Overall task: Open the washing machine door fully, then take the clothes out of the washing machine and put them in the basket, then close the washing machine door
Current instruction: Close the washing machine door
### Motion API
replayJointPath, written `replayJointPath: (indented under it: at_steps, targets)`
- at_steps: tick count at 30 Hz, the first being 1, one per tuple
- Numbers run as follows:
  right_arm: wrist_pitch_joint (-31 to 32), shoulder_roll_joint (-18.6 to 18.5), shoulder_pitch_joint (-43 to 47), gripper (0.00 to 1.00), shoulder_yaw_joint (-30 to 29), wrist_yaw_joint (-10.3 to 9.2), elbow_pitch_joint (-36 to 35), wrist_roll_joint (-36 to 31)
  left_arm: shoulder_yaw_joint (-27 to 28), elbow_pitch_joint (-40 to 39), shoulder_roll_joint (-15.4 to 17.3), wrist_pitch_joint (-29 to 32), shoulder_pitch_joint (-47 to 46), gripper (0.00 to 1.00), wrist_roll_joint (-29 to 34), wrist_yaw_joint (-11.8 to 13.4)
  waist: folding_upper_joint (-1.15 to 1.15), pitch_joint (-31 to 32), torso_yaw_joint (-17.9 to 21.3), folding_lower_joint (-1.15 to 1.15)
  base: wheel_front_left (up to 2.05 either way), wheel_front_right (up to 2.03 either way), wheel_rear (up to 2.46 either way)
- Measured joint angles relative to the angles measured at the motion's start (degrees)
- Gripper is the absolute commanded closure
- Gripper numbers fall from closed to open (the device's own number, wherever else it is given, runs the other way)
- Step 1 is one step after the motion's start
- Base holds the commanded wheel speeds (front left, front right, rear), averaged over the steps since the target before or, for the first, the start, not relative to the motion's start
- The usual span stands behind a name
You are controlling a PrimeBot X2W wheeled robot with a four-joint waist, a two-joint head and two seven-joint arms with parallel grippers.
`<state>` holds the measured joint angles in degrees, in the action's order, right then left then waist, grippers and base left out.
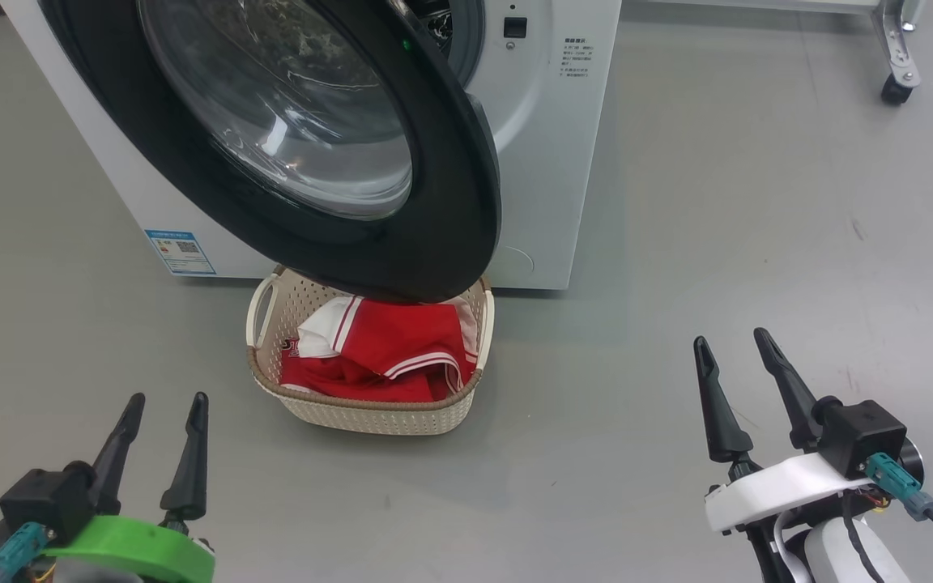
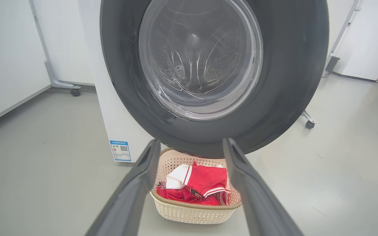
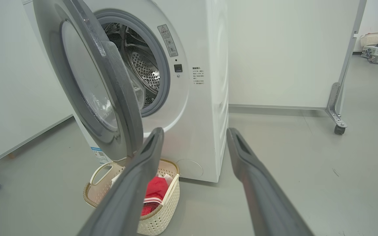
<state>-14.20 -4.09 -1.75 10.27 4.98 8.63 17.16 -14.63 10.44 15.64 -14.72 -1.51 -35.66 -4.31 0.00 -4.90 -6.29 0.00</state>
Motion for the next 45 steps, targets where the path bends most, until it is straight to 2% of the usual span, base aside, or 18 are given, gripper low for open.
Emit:
replayJointPath:
  at_steps: [15,38,39,40,41,45]
  targets:
    - [0.0,0.1,0.0,0.00,0.1,0.02,0.1,0.0,4.1,-2.6,-2.8,0.0,0.4,0.00,5.3,-0.1,0.00,0.4,-0.1,0.00,0.00,0.00,0.00]
    - [0.0,0.4,0.0,0.00,-0.1,0.23,-0.4,-0.5,6.6,-3.5,-5.9,0.0,1.6,0.00,9.6,-1.6,0.00,0.0,-0.3,0.00,0.00,0.00,0.00]
    - [0.0,0.4,0.0,0.36,-0.1,0.25,-0.6,-0.7,6.7,-3.5,-6.0,0.0,1.7,0.00,9.7,-1.6,0.00,-0.1,-0.4,0.00,0.00,0.00,0.00]
    - [0.0,0.3,0.0,0.95,0.1,0.26,-0.7,-0.9,6.8,-3.5,-6.0,0.0,1.7,0.00,9.9,-1.6,0.00,-0.2,-0.4,0.00,0.00,0.00,0.00]
    - [0.0,0.2,0.0,1.00,0.2,0.27,-1.0,-1.3,6.8,-3.6,-6.1,0.0,1.7,0.00,10.0,-1.8,0.00,-0.3,-0.5,0.00,0.00,0.00,0.00]
    - [-0.1,-0.7,-0.5,1.00,1.5,0.52,-1.8,-3.0,7.0,-4.2,-6.6,0.0,1.7,0.00,10.2,-2.1,0.00,-1.3,-0.7,0.00,0.00,0.00,0.00]
